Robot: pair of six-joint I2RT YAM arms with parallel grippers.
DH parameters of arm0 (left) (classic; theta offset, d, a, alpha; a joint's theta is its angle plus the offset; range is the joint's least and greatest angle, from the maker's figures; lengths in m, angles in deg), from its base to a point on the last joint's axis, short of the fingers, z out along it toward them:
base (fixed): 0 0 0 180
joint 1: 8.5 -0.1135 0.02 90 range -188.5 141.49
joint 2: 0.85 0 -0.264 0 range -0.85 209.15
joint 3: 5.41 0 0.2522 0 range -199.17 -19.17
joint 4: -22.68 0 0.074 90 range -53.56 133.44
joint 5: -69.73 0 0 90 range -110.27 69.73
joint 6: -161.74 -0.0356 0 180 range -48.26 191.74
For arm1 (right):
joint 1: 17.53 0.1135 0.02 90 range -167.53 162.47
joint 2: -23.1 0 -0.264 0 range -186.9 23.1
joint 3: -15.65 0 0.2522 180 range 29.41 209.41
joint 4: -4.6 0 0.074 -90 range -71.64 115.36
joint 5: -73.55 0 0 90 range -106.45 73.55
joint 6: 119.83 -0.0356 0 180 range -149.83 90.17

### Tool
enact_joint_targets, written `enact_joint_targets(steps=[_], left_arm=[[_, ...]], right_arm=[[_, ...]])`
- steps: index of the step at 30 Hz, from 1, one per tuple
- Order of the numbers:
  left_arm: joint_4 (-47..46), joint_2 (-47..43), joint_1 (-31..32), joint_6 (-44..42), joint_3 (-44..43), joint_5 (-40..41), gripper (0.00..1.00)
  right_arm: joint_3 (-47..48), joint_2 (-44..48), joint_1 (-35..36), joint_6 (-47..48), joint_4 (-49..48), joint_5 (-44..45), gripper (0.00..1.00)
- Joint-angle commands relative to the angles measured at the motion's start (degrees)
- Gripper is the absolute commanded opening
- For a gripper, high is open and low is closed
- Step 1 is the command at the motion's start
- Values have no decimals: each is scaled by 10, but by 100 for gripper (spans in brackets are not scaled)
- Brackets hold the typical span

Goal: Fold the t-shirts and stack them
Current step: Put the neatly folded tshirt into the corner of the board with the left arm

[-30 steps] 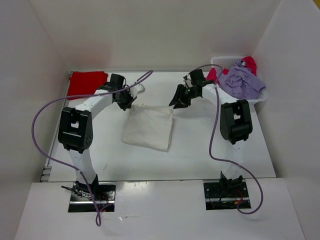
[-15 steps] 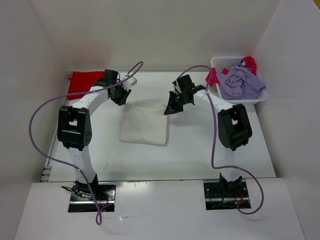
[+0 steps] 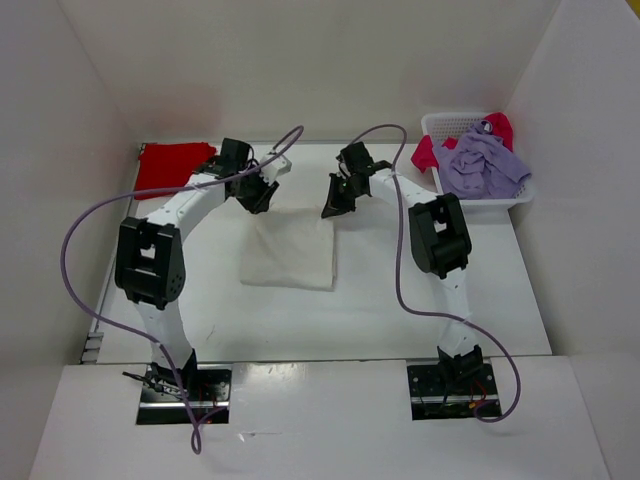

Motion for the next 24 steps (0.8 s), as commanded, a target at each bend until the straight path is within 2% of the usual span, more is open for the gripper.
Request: enact_joint_targets(steps=[1, 6, 10, 16, 19, 21, 23, 24], left_arm=[[8, 58, -19, -5, 13, -19, 41], [-9, 119, -55, 25, -40, 15, 39], [-14, 132, -74, 47, -65, 21, 41], [-14, 132, -91, 64, -83, 41, 47], [-1, 103, -110, 78, -83, 12, 48], [6, 71, -127, 84, -76, -12, 48], [24, 37, -128, 84, -48, -76, 52], [41, 27, -133, 76, -38, -99, 54]], right_arm=[[29, -20, -2, 6, 4, 14, 0], [29, -27, -7, 6, 9, 25, 0], [17, -27, -13, 6, 9, 25, 0], [10, -21, -13, 11, 9, 36, 0], [10, -4, -13, 17, 9, 36, 0], [16, 7, -13, 17, 15, 36, 4], [16, 36, -13, 17, 15, 41, 16], [10, 49, -13, 17, 15, 41, 18]])
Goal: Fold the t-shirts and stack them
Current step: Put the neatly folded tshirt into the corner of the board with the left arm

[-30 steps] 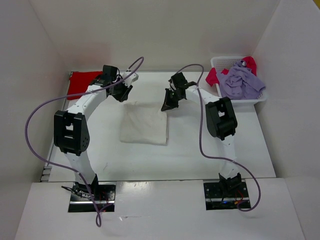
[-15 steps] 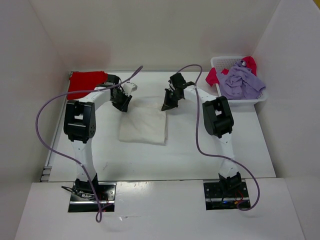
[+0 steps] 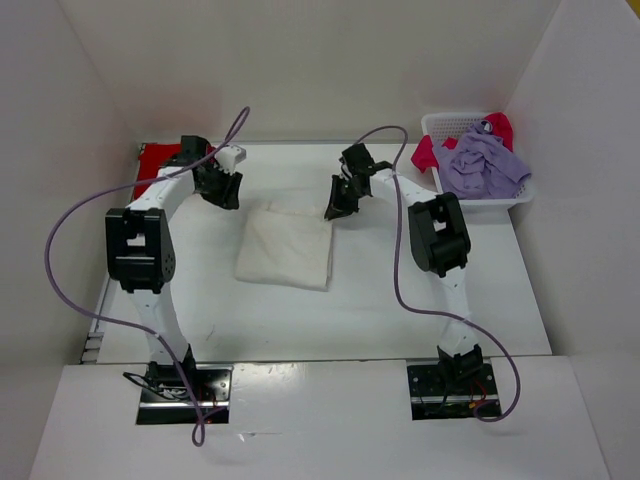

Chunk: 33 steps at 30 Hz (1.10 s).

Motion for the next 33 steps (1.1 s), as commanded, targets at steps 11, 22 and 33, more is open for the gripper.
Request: enact_joint_targets(steps=[11, 22, 33], left_arm=[[113, -36, -11, 25, 122, -236, 90], [101, 9, 16, 47, 146, -162, 99], [109, 80, 49, 45, 113, -180, 25]], right_arm=[[-86, 224, 0, 23, 43, 34, 46], [-160, 342, 0, 18, 60, 64, 48], [-137, 402, -12, 12, 97, 83, 48]])
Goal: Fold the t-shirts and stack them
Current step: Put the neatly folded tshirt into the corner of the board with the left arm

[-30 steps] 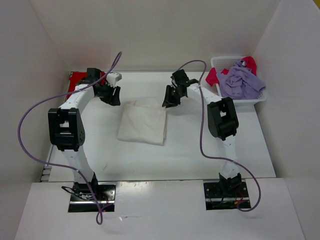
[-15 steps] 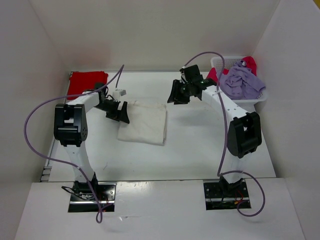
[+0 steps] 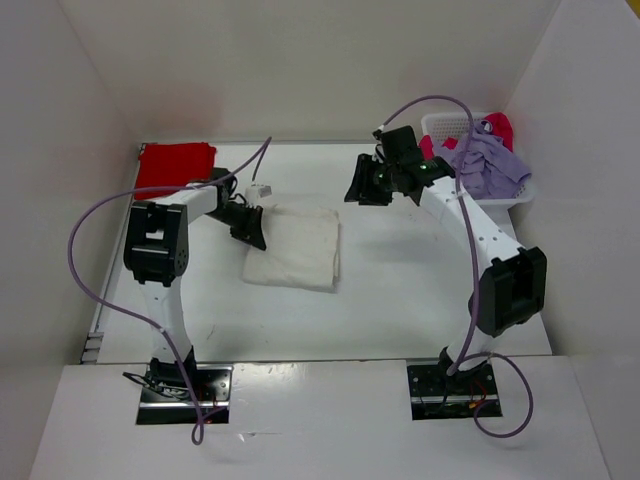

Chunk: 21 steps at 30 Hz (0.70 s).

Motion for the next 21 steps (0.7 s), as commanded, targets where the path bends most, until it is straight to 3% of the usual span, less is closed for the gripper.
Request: enact_joint_targets(steps=[1, 4, 9, 14, 21], left_arm=[[28, 66, 2, -8, 2, 16, 3], [28, 66, 2, -14, -4, 10, 0], [9, -4, -21, -14, -34, 66, 0], [-10, -41, -35, -28, -104, 208, 0], [-41, -19, -35, -63, -208, 392, 0]], right_arm=[[21, 45, -17, -1, 18, 14, 49], [21, 60, -34, -1, 25, 14, 49], [2, 79, -56, -1, 25, 8, 49], [-4, 84, -66, -1, 25, 3, 49], [1, 84, -83, 5, 25, -2, 49]])
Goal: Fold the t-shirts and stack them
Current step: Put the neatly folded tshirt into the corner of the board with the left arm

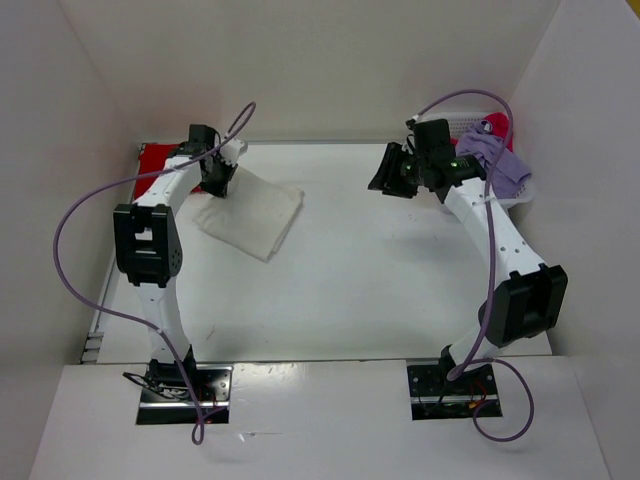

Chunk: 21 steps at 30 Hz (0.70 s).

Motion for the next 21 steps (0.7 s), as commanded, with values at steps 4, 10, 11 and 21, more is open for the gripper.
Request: enact_joint_targets(steps=[4, 10, 11, 21], left_arm=[[-60, 9, -1, -55, -92, 187, 0], [-66, 47, -1, -84, -190, 252, 0], [-66, 61, -9, -90, -204, 258, 0], [18, 163, -72, -87, -422, 240, 0]], right_arm=[[-10, 24, -17, 6, 5, -1, 49], [-10, 24, -28, 11, 11, -1, 49], [-10, 24, -28, 11, 11, -1, 49], [-4, 7, -33, 22, 29, 4, 49]])
